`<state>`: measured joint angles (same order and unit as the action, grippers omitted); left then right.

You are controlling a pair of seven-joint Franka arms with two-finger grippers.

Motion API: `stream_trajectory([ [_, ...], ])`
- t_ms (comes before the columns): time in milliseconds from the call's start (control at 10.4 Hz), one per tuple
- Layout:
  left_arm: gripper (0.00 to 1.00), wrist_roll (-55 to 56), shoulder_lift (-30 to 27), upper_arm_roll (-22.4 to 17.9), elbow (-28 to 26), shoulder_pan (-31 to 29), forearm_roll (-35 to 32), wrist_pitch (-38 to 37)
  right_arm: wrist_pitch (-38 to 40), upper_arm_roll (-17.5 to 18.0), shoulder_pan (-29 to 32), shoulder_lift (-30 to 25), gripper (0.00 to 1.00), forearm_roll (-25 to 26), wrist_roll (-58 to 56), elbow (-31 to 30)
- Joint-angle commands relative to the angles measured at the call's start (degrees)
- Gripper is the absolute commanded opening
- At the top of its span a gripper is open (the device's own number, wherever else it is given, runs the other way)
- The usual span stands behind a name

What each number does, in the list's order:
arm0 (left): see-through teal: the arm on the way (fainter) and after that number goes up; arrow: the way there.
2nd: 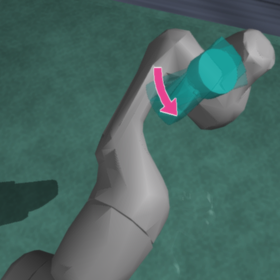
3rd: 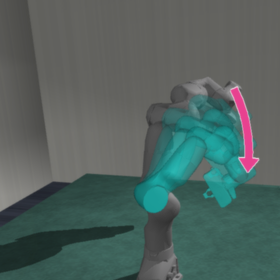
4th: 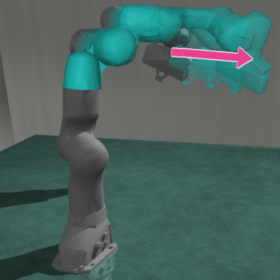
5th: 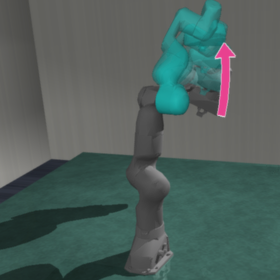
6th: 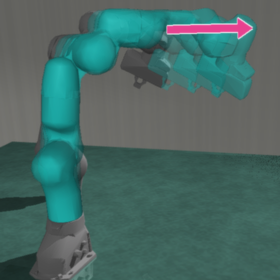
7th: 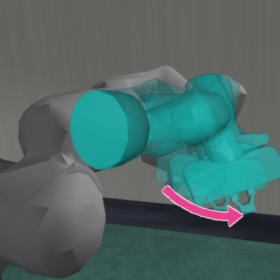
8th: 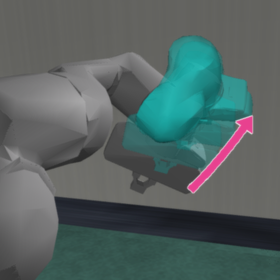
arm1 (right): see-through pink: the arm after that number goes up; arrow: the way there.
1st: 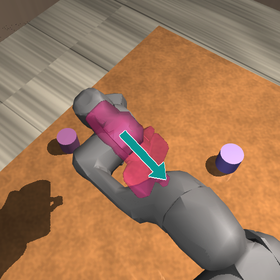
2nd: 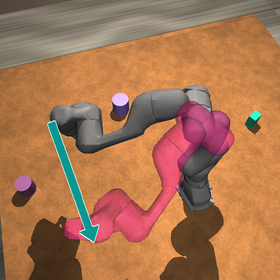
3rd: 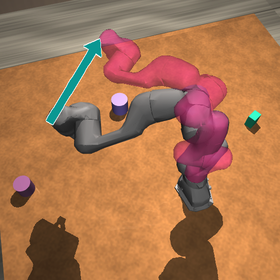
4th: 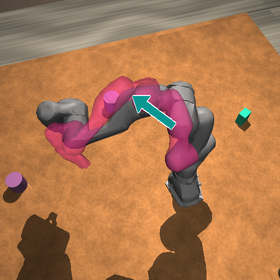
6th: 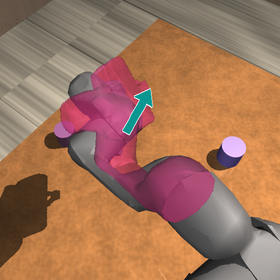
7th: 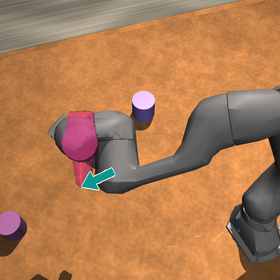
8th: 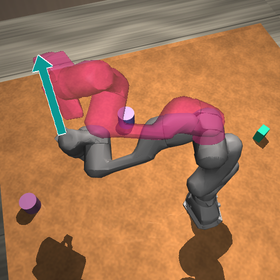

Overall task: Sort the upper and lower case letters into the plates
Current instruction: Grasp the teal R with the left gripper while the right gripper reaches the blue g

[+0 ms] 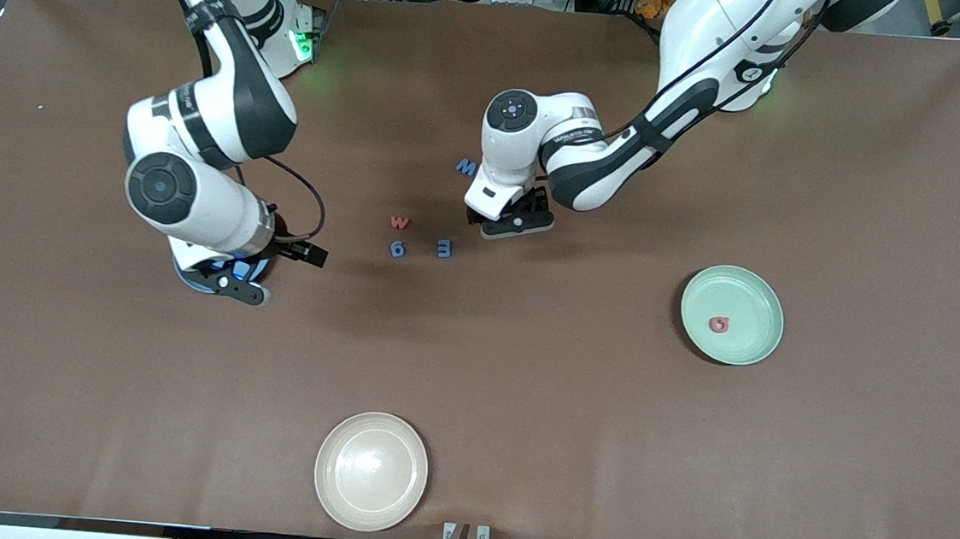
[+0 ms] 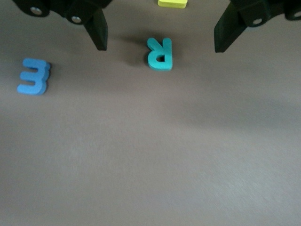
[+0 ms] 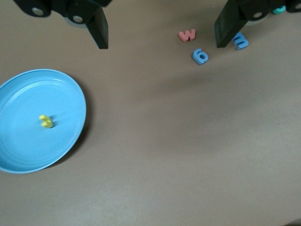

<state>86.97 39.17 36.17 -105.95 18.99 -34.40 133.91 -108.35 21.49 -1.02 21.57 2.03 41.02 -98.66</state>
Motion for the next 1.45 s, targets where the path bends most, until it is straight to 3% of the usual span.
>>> stream_trajectory([
  [0,1.00,2.1,1.7,-3.4,1.6,3.3,-2.3,0.9,-0.2,0.6,-0.4,2.1,1.00,-1.4,1.6,0.8],
  [771,1.00,2.4,3.3,-4.5,1.0,3.2,-2.3,5.1,-1.0,1.4,0.8,3.9,1.00,-1.3,5.6,2.9],
  [964,0.90,2.4,3.4,-4.6,1.0,3.2,-2.3,5.1,-1.4,1.4,0.7,3.9,1.00,-1.9,10.2,2.9],
  [1157,0.59,2.5,3.4,-4.6,1.0,3.1,-2.3,5.1,-2.6,1.4,0.1,4.4,1.00,-1.9,14.2,2.6],
  [1350,0.00,3.5,3.3,-4.6,1.0,2.6,-2.2,5.1,-3.6,1.6,-0.2,5.1,1.00,-1.9,19.2,2.2],
])
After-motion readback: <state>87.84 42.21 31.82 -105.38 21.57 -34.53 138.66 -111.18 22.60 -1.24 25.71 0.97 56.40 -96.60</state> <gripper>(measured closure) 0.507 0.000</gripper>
